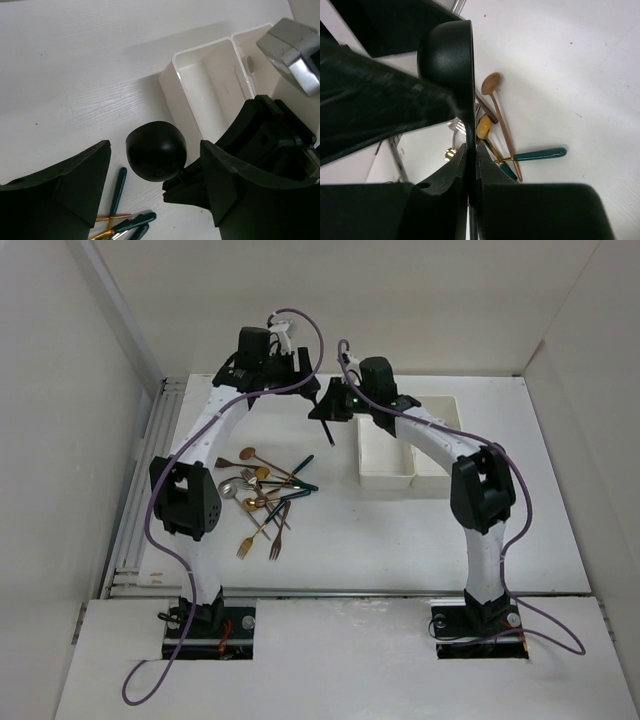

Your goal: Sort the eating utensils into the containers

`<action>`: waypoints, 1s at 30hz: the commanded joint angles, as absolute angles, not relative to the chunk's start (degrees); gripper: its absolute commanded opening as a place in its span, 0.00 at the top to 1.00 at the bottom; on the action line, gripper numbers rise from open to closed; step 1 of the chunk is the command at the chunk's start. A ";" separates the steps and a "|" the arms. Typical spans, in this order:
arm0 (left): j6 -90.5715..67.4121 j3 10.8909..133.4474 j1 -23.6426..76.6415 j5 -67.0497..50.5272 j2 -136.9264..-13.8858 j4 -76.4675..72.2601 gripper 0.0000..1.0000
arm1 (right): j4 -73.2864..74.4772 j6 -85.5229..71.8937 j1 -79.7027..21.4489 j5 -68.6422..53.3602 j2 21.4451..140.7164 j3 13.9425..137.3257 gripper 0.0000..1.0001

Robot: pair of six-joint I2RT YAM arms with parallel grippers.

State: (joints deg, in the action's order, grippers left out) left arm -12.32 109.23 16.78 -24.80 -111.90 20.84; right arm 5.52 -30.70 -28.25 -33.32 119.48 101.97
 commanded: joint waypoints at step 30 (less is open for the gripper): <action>-7.82 74.97 3.17 2.55 -86.66 26.02 0.00 | 31.90 -11.51 -11.60 26.46 104.69 86.93 0.55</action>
State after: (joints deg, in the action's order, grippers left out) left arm -6.57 75.61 3.27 2.24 -90.54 26.15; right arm 31.66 -11.49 -12.01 25.28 106.15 84.75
